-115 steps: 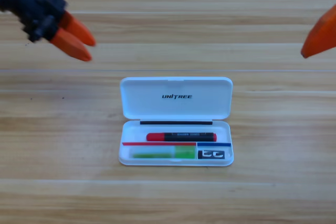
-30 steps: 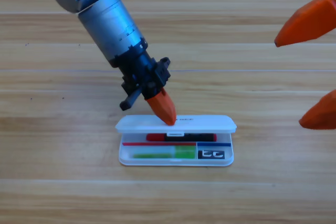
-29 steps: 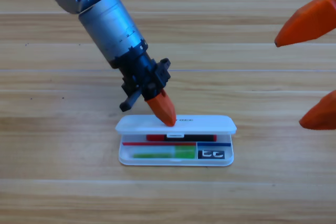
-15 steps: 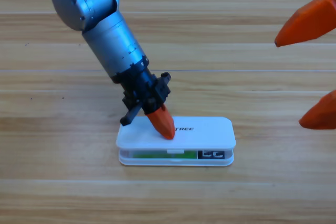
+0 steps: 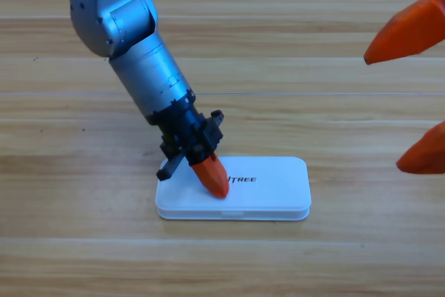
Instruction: Clean up eraser and pencils
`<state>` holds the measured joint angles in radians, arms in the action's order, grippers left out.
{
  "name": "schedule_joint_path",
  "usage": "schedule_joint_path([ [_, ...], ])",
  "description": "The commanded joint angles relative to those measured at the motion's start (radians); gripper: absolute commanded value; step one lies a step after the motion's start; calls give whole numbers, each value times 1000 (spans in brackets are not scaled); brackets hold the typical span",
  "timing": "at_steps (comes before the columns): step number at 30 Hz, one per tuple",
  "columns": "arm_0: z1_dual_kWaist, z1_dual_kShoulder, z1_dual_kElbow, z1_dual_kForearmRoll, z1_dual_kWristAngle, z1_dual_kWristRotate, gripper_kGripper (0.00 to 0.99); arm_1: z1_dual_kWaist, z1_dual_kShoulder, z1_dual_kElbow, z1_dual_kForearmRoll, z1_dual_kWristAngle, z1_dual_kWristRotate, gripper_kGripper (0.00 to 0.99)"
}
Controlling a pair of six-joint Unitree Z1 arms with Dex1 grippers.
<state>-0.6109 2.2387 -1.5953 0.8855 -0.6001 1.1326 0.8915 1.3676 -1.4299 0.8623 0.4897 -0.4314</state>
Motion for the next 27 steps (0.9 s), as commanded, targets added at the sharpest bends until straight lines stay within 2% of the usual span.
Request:
schedule_joint_path([
  [1, -16, 62, 35, -23, 13, 9, 0, 9, 4, 40, -19, 21, -3, 990],
  [10, -16, 42, 21, -16, 9, 4, 0, 12, 5, 42, -20, 21, -3, 990],
  [13, -10, 4, -20, 35, 5, 4, 25, 12, 10, 42, -20, 21, -3, 990],
  [16, 13, -50, -80, 116, 2, -2, 716, 12, 11, 42, -20, 21, -3, 990],
  [18, 31, -120, -94, 148, -15, -24, 922, 12, 11, 42, -20, 21, -3, 990],
  [19, 42, -159, -109, 176, -18, -24, 982, 12, 13, 42, -20, 21, -3, 990],
  [21, 59, -246, -152, 240, -21, -36, 990, 12, 18, 42, -19, 21, -3, 990],
  [23, 71, -353, -173, 273, -21, -76, 990, 12, 22, 42, -20, 21, -3, 990],
  [27, 92, -579, -161, 277, -20, -189, 990, 10, 24, 42, -20, 21, -3, 990],
])
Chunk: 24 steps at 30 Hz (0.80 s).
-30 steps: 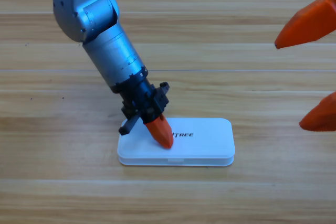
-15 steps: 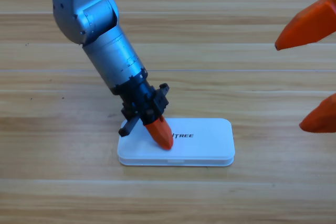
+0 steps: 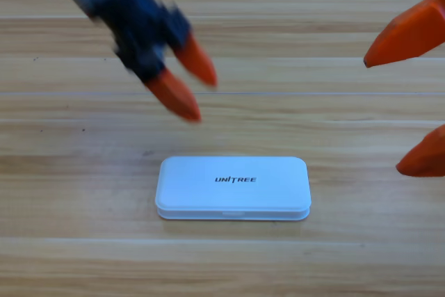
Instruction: Clean up eraser and pencils
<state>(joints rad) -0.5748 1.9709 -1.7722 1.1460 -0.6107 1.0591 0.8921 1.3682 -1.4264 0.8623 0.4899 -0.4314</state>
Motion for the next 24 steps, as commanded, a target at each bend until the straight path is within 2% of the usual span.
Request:
schedule_joint_path([
  [1, 58, -354, 22, 17, -9, -146, 990, 11, 23, 38, -19, 21, -3, 990],
  [5, 53, -460, 49, 14, -50, -281, 990, 11, 25, 38, -20, 21, -3, 990],
  [8, -14, -472, 77, 3, -83, -327, 989, 11, 25, 38, -19, 21, -3, 990],
  [12, -100, -472, 129, -69, -87, -389, 989, 11, 26, 38, -20, 21, -3, 990],
  [16, -132, -461, 166, -123, -87, -410, 988, 11, 26, 38, -19, 21, -3, 990],
  [24, -134, -451, 184, -129, -86, -416, 990, 11, 26, 38, -20, 21, -3, 990],
])
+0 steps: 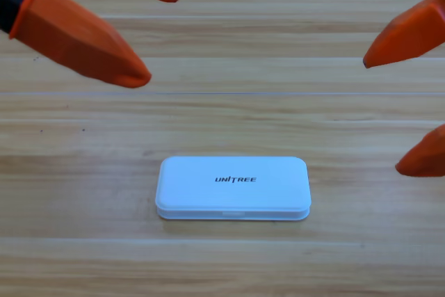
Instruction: Clean up eraser and pencils
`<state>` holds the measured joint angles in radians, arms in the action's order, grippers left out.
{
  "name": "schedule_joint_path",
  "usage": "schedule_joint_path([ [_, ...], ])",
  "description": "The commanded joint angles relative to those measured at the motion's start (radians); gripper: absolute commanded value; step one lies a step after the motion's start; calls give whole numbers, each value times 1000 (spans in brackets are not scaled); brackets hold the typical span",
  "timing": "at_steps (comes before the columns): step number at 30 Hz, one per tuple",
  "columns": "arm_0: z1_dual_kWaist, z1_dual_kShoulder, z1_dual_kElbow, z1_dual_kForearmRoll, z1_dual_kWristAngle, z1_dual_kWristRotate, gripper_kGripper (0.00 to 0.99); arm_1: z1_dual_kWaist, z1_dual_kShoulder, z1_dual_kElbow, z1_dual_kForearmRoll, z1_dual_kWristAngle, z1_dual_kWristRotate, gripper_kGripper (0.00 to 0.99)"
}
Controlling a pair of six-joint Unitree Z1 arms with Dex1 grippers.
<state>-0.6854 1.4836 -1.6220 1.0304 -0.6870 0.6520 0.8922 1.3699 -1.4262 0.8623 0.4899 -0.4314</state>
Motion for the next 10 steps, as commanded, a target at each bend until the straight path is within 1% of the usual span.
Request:
schedule_joint_path([
  [1, -23, 37, 34, -13, -9, -9, 990, 11, 24, 38, -20, 21, -3, 990],
  [10, -23, 37, 44, -19, -9, -5, 990, 11, 26, 38, -19, 21, -3, 990],
])
